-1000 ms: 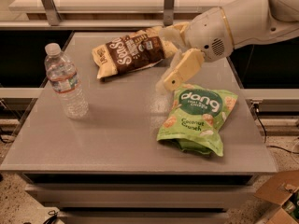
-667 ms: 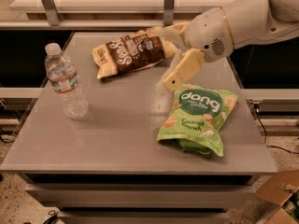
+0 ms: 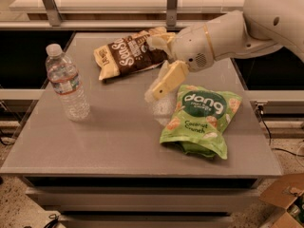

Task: Pick water bottle

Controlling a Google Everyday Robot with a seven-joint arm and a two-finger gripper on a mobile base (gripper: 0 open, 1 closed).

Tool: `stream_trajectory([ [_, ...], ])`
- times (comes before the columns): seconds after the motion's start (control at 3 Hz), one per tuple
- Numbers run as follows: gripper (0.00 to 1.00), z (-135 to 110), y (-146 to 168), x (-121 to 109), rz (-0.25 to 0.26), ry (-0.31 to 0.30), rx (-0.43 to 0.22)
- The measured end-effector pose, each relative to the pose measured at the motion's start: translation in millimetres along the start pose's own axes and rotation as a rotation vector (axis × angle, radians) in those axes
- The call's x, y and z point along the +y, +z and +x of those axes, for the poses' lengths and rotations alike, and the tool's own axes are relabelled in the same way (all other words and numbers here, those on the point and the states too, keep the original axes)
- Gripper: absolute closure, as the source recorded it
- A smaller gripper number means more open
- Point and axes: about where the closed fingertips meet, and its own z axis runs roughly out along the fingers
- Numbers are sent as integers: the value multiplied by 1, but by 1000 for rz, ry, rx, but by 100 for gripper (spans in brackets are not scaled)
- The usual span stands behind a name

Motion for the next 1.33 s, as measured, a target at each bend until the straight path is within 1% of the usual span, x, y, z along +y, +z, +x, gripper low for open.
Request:
stream_trajectory([
  [0.33, 0, 9, 24, -8, -23, -36, -50],
  [0.67, 0, 13, 51, -10, -56, -73, -92],
  [1.0, 0, 15, 71, -10, -85, -97, -123],
  [1.33, 0, 10, 87, -8, -120, -118, -149],
])
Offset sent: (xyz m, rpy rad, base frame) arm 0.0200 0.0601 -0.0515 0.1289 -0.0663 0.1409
